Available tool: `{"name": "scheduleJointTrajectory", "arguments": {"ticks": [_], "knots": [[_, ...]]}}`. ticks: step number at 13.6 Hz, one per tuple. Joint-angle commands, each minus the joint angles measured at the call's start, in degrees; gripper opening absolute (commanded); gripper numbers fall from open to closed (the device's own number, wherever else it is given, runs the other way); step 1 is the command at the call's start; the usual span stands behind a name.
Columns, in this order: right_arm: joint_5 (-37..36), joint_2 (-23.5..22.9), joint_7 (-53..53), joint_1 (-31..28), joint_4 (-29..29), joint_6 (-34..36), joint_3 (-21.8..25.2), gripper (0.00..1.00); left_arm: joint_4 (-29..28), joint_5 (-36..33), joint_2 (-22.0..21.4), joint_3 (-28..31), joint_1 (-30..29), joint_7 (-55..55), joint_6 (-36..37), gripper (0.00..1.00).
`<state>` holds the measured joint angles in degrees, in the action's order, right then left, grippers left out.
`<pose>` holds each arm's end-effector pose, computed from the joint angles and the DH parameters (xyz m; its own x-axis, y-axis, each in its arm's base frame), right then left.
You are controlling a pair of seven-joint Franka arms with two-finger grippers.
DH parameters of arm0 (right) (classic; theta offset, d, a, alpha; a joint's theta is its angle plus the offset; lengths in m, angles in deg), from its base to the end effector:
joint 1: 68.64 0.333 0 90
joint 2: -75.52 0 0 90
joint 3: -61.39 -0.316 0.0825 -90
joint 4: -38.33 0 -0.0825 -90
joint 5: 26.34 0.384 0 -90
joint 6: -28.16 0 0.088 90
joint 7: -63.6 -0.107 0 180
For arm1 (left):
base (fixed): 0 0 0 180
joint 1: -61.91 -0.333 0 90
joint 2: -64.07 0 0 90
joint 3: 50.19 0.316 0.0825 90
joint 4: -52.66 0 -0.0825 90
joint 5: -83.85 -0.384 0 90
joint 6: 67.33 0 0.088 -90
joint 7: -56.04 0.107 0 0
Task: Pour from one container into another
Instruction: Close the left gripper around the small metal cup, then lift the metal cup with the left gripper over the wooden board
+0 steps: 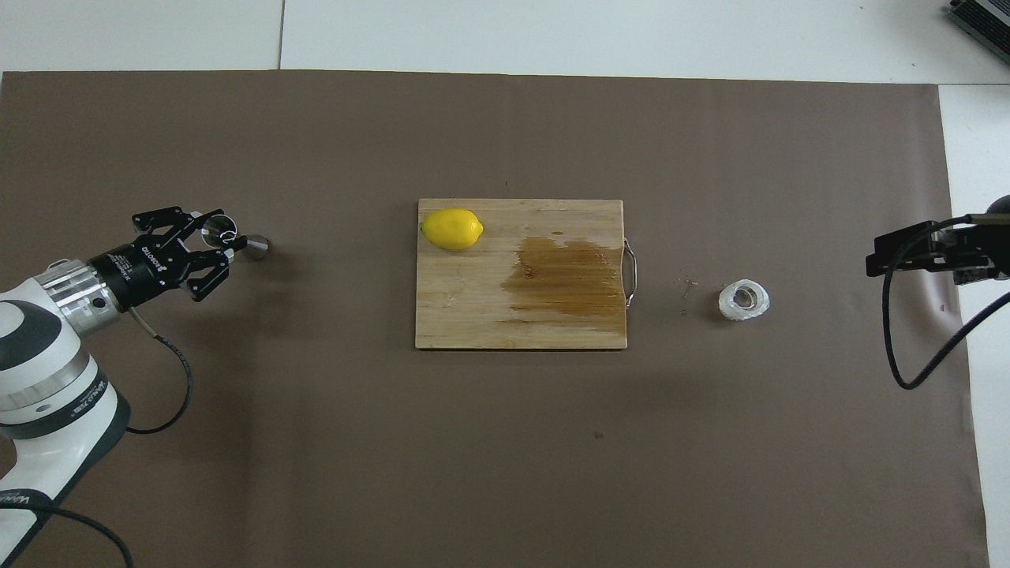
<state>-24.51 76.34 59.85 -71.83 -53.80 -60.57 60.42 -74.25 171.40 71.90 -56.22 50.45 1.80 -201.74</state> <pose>0.5466 -0.0176 0.6130 0.9935 -0.1032 -0.0470 -0.1047 -0.9941 -0.0287 0.5519 0.0380 0.3263 -0.3012 0.4040 -0.8637 0.7841 0.6205 0.0168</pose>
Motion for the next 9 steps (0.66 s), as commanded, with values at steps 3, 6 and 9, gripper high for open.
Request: {"name": "scheduleJointTrajectory", "arguments": {"ticks": [3, 6, 9], "knots": [[1.2, 1.1, -1.1, -0.5, -1.2, 0.1, -0.3, 1.0, 2.6, 0.3, -2.3, 0.0, 5.8, -10.9, -1.1, 0.0], [1.2, 1.1, -1.1, -0.5, -1.2, 0.1, -0.3, 1.0, 2.7, 0.3, -5.1, -0.1, 12.3, -18.3, -5.7, 0.0], [1.2, 1.1, -1.1, -0.5, -1.2, 0.1, -0.3, 1.0, 3.5, 0.6, -5.6, -0.5, 21.0, -21.7, -13.2, 0.0]]}}
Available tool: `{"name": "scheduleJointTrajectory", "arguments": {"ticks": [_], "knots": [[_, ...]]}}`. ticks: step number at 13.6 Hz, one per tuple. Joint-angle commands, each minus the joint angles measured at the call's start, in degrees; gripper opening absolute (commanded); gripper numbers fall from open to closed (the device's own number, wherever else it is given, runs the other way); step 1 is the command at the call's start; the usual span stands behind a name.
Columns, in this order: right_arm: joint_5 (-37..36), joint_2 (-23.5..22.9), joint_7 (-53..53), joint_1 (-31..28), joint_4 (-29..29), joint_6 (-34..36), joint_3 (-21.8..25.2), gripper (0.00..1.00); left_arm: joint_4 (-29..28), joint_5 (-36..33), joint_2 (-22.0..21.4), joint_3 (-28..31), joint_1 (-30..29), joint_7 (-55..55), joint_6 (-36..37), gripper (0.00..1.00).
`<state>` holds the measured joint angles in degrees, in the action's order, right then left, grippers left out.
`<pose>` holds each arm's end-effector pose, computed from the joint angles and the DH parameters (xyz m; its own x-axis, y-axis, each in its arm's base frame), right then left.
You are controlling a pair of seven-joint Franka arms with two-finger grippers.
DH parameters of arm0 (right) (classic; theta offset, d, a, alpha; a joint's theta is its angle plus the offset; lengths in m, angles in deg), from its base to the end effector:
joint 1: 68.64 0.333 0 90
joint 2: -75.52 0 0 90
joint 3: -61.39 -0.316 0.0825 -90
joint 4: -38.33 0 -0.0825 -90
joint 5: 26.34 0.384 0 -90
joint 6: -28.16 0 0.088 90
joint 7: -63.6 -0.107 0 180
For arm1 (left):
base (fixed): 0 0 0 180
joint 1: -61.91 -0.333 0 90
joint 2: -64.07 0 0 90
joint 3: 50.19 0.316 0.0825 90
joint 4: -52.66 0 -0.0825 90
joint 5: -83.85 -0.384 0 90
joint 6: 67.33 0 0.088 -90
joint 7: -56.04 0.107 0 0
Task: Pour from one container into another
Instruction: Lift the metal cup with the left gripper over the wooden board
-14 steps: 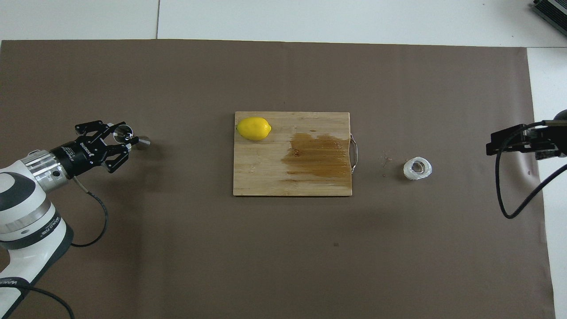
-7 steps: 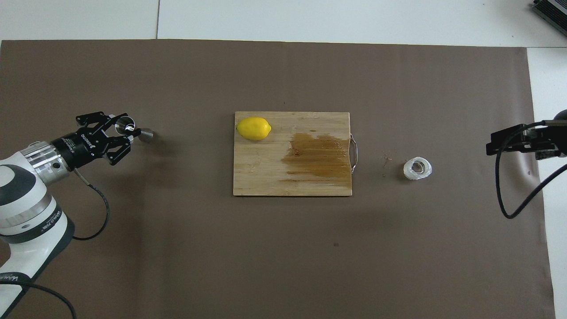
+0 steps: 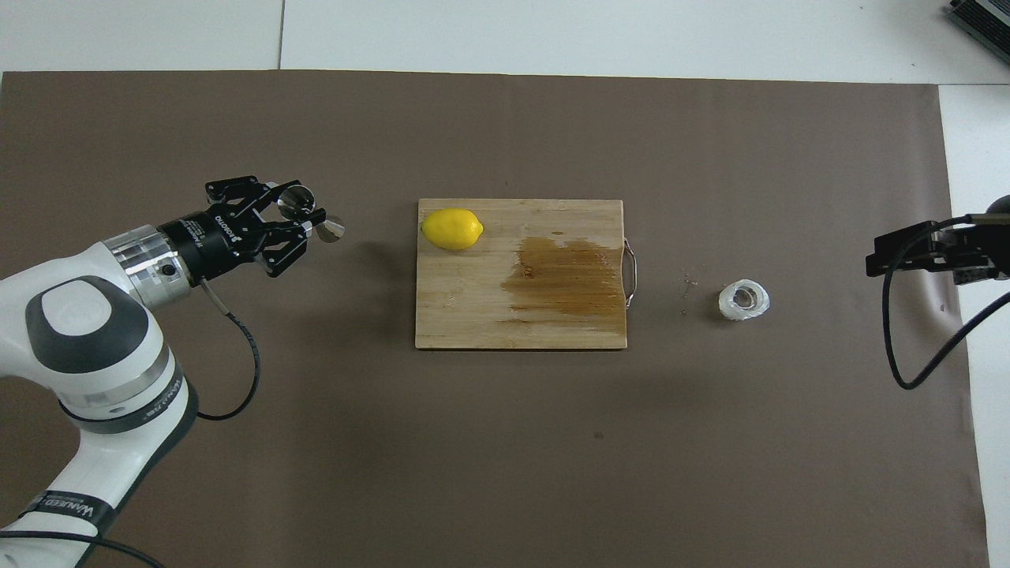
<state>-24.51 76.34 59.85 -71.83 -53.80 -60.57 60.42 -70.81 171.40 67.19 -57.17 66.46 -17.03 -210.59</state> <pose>0.5466 -0.0176 0.6130 0.9935 -0.1032 -0.0470 -0.1047 -0.9941 -0.0287 0.5583 -0.1067 0.3993 -0.3615 0.3475 -0.8652 0.7897 0.6075 -0.0859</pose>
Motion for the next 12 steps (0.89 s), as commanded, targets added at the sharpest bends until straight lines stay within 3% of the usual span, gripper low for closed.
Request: {"name": "scheduleJointTrajectory", "arguments": {"ticks": [1, 4, 7, 12], "knots": [[1.2, 1.1, -1.1, -0.5, -1.2, 0.1, -0.3, 1.0, 1.3, 0.7, -0.5, 0.2, 7.6, -4.9, -6.4, 0.0], [1.2, 1.1, -1.1, -0.5, -1.2, 0.1, -0.3, 1.0, 3.0, 1.6, 0.2, 0.0, 13.6, -9.1, -9.4, 0.0], [1.2, 1.1, -1.1, -0.5, -1.2, 0.1, -0.3, 1.0, 3.8, 10.3, 0.7, -0.3, 18.6, -9.0, -14.6, 0.0], [1.2, 1.1, -1.1, -0.5, -1.2, 0.1, -0.3, 1.0, 14.2, 12.5, 10.5, -7.0, 22.1, -8.8, -23.0, 0.0]]}}
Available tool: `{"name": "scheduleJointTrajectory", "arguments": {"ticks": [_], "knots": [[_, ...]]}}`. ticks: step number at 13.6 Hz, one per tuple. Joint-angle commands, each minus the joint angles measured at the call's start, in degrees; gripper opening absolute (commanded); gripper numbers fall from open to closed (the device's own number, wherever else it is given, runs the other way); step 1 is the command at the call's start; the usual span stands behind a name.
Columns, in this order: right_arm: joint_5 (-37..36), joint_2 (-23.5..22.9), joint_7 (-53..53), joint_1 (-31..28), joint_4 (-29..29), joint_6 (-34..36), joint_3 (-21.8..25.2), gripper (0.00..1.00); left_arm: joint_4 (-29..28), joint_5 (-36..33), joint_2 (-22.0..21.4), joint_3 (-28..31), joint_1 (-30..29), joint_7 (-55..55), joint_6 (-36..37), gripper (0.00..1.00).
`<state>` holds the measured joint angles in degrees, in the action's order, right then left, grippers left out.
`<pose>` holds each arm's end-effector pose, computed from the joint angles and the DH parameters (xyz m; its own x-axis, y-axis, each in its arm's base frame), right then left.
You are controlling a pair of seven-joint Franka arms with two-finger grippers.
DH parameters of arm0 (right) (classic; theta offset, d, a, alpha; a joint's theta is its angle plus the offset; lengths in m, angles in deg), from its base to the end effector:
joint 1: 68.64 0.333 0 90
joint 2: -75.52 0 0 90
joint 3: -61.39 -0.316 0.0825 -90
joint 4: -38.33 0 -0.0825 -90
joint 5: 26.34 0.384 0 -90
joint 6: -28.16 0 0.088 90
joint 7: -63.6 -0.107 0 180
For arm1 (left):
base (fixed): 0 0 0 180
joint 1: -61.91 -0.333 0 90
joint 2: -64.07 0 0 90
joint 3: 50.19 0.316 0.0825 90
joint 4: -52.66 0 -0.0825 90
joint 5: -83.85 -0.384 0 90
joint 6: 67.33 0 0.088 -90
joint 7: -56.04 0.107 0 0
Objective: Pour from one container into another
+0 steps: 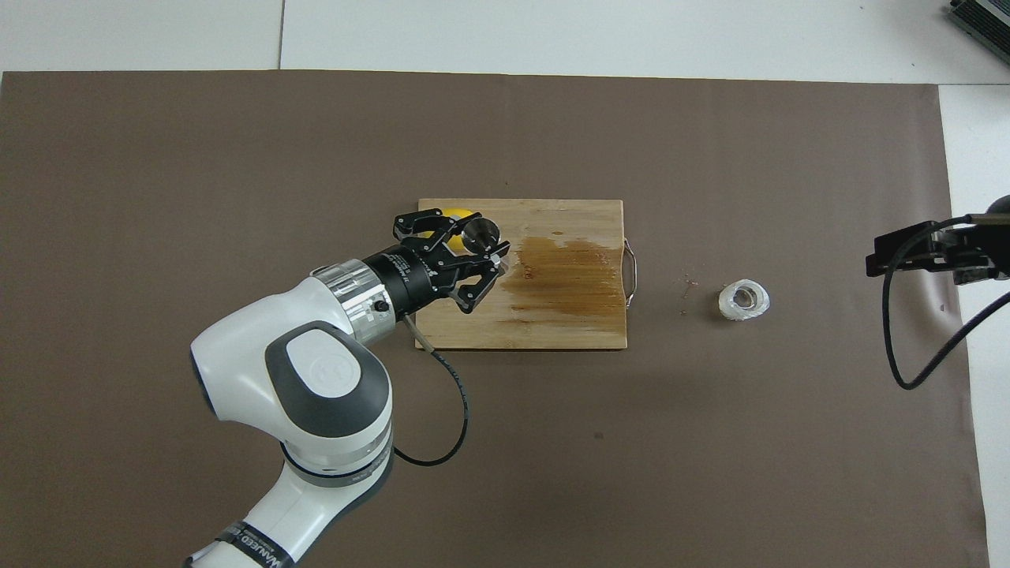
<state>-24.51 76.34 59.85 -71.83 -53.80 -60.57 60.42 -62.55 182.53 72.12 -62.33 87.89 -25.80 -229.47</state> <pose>0.5466 -0.0176 0.6130 0.9935 -0.1032 -0.0470 -0.1047 -0.9941 -0.0287 0.5018 -0.3251 0.4160 -0.4263 0.2808 -0.8599 0.7830 0.5906 -0.1953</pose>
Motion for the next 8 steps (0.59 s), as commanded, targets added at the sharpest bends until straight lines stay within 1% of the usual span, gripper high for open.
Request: {"name": "scheduleJointTrajectory", "arguments": {"ticks": [1, 4, 5, 8], "knots": [[1.2, 1.1, -1.1, -0.5, -1.2, 0.1, -0.3, 1.0, 7.6, 1.4, 7.0, -3.6, 0.7, 0.0, -5.9, 0.0], [1.2, 1.1, -1.1, -0.5, -1.2, 0.1, -0.3, 1.0, 13.3, 1.2, 13.3, -6.9, 0.7, 0.2, -8.2, 0.0], [1.2, 1.1, -1.1, -0.5, -1.2, 0.1, -0.3, 1.0, 14.7, 1.0, 14.6, -7.4, 0.7, 0.2, -9.2, 0.0], [1.2, 1.1, -1.1, -0.5, -1.2, 0.1, -0.3, 1.0, 15.0, -0.5, 16.3, -7.4, 1.5, 0.3, -9.6, 0.0]]}}
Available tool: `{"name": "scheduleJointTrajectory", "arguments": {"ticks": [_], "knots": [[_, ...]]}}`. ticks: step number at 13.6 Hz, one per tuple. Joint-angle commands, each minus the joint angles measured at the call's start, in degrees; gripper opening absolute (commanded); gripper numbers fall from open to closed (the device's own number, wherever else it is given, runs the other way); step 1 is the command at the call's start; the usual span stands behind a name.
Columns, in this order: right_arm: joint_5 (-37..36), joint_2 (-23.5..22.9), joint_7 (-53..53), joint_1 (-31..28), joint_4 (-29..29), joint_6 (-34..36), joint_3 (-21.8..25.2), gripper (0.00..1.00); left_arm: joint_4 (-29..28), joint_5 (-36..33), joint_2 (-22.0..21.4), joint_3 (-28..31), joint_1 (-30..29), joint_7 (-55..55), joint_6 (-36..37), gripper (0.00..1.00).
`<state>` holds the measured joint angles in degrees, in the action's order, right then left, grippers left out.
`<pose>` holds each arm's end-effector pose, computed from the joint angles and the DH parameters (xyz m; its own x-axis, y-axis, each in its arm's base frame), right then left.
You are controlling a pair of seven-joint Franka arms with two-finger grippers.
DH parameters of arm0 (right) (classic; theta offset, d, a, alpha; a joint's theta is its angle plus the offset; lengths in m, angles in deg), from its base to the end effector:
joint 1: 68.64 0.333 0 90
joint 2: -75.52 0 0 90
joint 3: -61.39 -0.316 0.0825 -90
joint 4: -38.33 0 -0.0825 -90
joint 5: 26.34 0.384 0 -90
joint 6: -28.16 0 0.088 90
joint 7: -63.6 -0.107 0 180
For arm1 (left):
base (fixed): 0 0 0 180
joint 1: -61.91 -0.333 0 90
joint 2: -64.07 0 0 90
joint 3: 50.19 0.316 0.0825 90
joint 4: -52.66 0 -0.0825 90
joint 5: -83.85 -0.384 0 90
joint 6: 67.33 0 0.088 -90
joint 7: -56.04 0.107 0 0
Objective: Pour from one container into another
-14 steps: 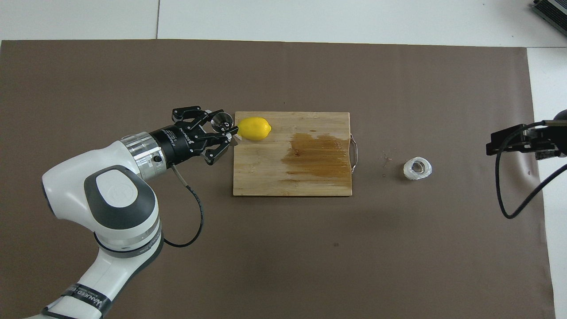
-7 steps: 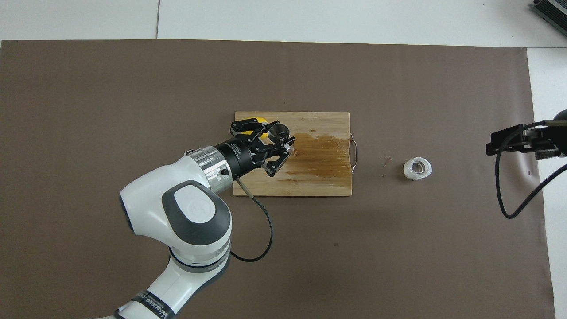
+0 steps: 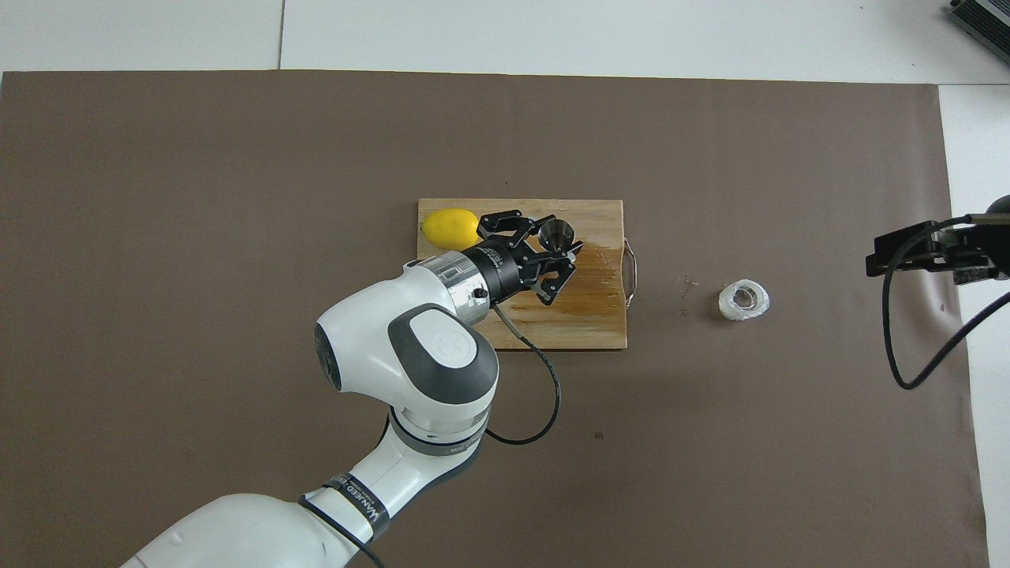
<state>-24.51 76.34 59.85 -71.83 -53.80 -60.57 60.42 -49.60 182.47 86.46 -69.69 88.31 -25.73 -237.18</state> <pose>0.5466 -0.0176 0.6130 0.9935 -0.1032 -0.0470 -0.1047 -0.9941 -0.0287 0.5157 -0.4058 0.3706 -0.4600 0.2888 -0.8396 0.7779 0.5869 -0.2244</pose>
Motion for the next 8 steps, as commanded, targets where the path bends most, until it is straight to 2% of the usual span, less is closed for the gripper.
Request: {"name": "scheduleJointTrajectory", "arguments": {"ticks": [1, 3, 8], "knots": [[1.2, 1.1, -1.1, -0.5, -1.2, 0.1, -0.3, 1.0, 2.5, -1.0, 2.6, 0.0, 1.7, 0.3, -2.0, 0.0], [1.2, 1.1, -1.1, -0.5, -1.2, 0.1, -0.3, 1.0, 2.7, -3.7, 3.5, -0.1, 1.8, 0.5, -3.2, 0.0], [1.2, 1.1, -1.1, -0.5, -1.2, 0.1, -0.3, 1.0, 2.3, -3.7, 4.3, -0.2, 3.2, 0.4, -6.1, 0.0]]}}
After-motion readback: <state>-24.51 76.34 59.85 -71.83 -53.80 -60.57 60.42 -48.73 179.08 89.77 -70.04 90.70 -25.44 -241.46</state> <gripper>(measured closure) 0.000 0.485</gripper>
